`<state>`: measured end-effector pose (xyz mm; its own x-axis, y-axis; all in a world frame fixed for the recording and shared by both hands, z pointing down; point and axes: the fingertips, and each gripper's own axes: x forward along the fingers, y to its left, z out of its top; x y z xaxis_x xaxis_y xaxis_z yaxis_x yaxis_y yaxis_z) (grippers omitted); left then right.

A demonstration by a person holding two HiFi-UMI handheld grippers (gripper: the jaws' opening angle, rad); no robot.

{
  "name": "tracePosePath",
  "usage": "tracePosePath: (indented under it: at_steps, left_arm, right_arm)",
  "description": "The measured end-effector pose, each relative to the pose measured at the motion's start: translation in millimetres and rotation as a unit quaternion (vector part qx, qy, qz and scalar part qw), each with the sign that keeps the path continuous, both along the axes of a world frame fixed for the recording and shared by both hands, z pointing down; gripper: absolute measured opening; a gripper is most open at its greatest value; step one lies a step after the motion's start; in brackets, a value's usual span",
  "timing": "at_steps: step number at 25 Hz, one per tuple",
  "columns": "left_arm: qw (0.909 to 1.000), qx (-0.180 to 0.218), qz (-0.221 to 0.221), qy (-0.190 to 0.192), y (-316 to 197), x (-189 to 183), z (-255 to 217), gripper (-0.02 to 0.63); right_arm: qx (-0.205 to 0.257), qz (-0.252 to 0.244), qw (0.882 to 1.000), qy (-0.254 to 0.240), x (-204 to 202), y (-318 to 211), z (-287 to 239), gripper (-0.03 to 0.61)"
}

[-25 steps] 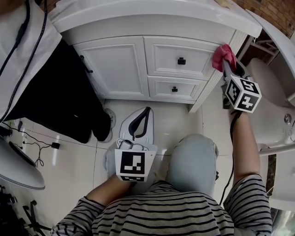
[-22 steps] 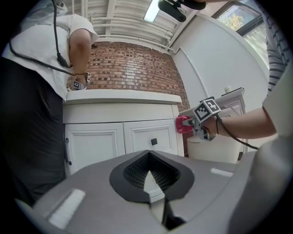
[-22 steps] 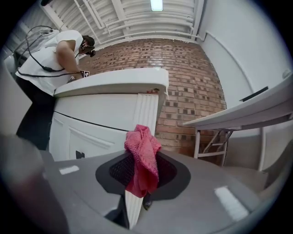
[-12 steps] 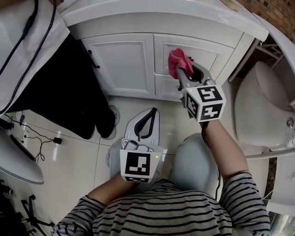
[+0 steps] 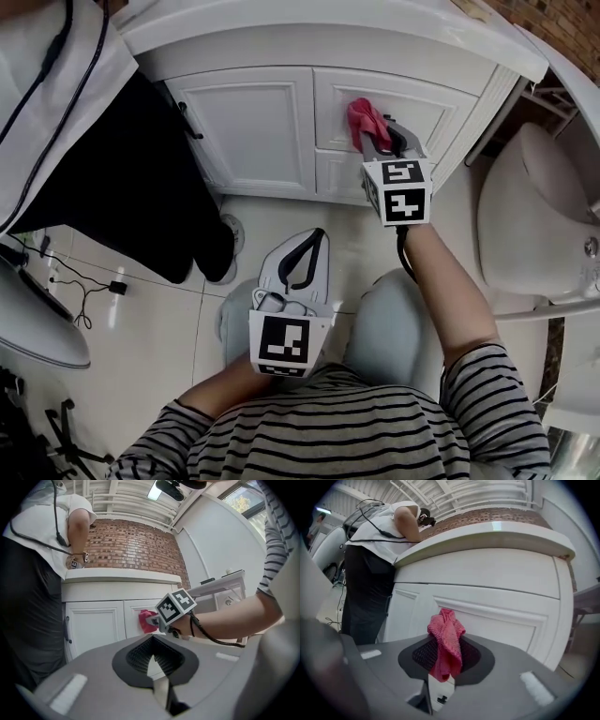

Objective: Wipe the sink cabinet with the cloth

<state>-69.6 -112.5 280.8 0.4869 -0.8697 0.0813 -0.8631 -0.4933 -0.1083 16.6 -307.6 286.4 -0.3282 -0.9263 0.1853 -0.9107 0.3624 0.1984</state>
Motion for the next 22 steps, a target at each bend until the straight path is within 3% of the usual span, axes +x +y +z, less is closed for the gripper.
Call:
tracePosePath:
  at_steps: [7,12,16,19,22]
  left_arm:
    - [0.9997,0.009,0.020,-0.004,5.0,21.2,-3.7,-0.005]
    - [0.9997,0.010,0.020,-0.007,4.3,25.9,-7.3,-0.005]
    - [0.9998,0.008,0.014,-0.006,0.3,21.6,-5.8,-0.005]
    - [0.9999,0.008,0.011,-0.003,-3.8,18.2,-5.1,-0.005]
    - [0.9999,0.009,0.004,0.002,-7.6,13.3,-5.9,-0.005]
  right_arm:
    - [0.007,0.069,0.997,-0.022,101.4,15.0,1.4,0.086]
    - [-0.006,0.139,0.990,-0.028,193.2,17.2,9.8,0.089]
    - [-0.008,0.209,0.977,-0.042,247.6,36.3,15.2,0.084]
    - [0.004,0.187,0.979,-0.079,232.8,48.7,8.3,0.084]
    - [0.012,0.093,0.989,-0.115,159.1,52.2,3.8,0.084]
